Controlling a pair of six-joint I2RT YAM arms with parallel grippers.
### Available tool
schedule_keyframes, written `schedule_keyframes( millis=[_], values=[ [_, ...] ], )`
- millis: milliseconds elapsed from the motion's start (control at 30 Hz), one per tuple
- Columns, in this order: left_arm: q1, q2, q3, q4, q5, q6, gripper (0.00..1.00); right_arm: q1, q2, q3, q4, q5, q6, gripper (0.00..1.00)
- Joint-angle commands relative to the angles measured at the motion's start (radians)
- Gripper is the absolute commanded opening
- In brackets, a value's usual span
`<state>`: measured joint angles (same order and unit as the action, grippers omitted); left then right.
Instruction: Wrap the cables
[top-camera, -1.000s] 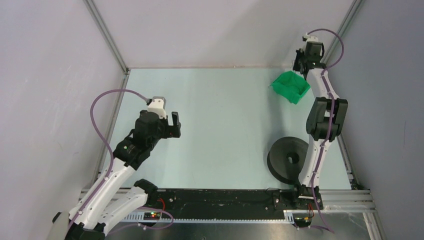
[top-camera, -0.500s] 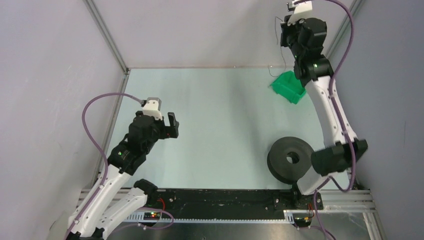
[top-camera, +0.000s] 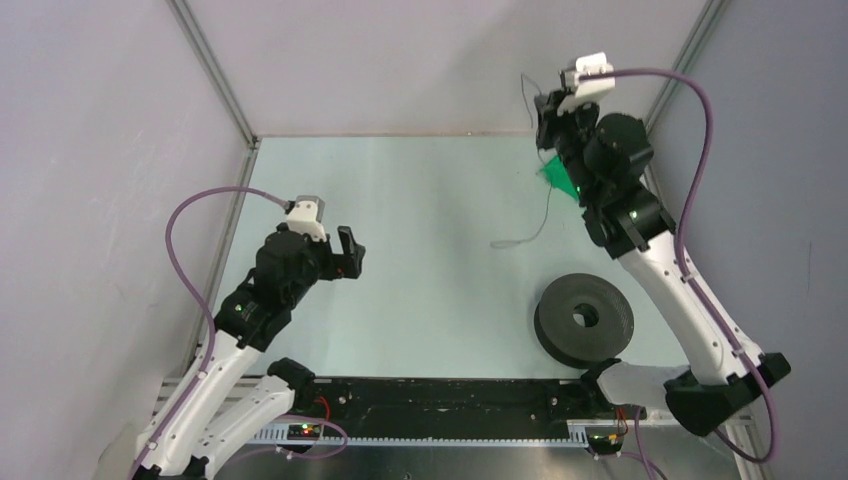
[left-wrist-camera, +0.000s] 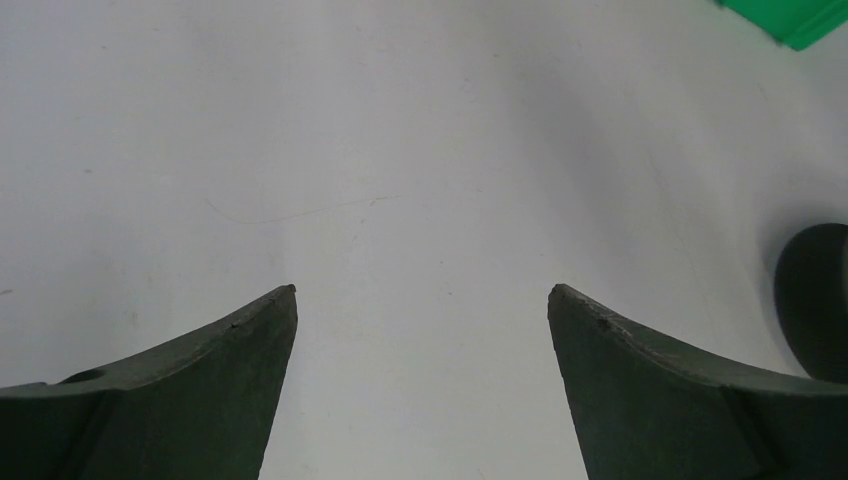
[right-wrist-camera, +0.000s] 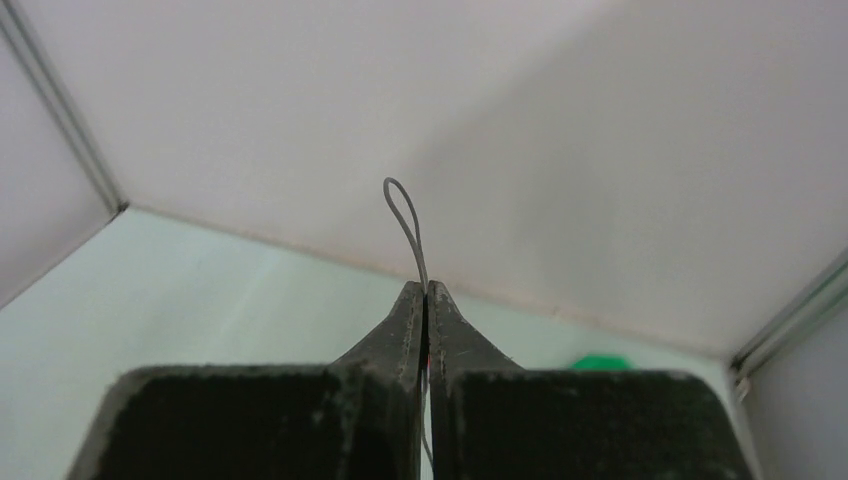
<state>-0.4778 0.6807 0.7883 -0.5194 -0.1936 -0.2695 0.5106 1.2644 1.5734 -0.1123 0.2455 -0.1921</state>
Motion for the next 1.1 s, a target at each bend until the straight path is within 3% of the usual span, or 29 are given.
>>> schedule_keyframes(
  millis=[0,133,267,400,500,567,767,1067],
  values=[
    [-0.005,0.046,0.053,0.019,0.148,-0.094,0.99,0.011,-0.145,-0.208,-0.023,-0.010,0.241,0.00],
    [-0.005,0.144,0.105,0.047,0.391,-0.199,0.98,0.012,-0.253,-0.392,-0.064,-0.046,0.346,0.00],
    [-0.034,0.231,0.088,0.189,0.484,-0.290,0.97,-0.032,-0.338,-0.509,-0.116,0.107,0.337,0.00],
    [-0.094,0.364,0.029,0.435,0.547,-0.392,0.94,-0.220,-0.382,-0.585,-0.131,0.107,0.369,0.00],
    [-0.163,0.479,0.030,0.571,0.555,-0.454,0.92,-0.365,-0.412,-0.595,-0.154,0.048,0.437,0.00],
    [-0.224,0.556,0.051,0.644,0.489,-0.459,0.90,-0.408,-0.434,-0.603,-0.165,0.008,0.463,0.00],
    [-0.381,0.831,0.163,0.831,0.497,-0.531,0.83,-0.456,-0.496,-0.638,-0.209,-0.018,0.522,0.00],
    [-0.498,1.174,0.339,1.020,0.597,-0.650,0.75,-0.475,-0.584,-0.697,-0.209,-0.063,0.522,0.00]
  ],
)
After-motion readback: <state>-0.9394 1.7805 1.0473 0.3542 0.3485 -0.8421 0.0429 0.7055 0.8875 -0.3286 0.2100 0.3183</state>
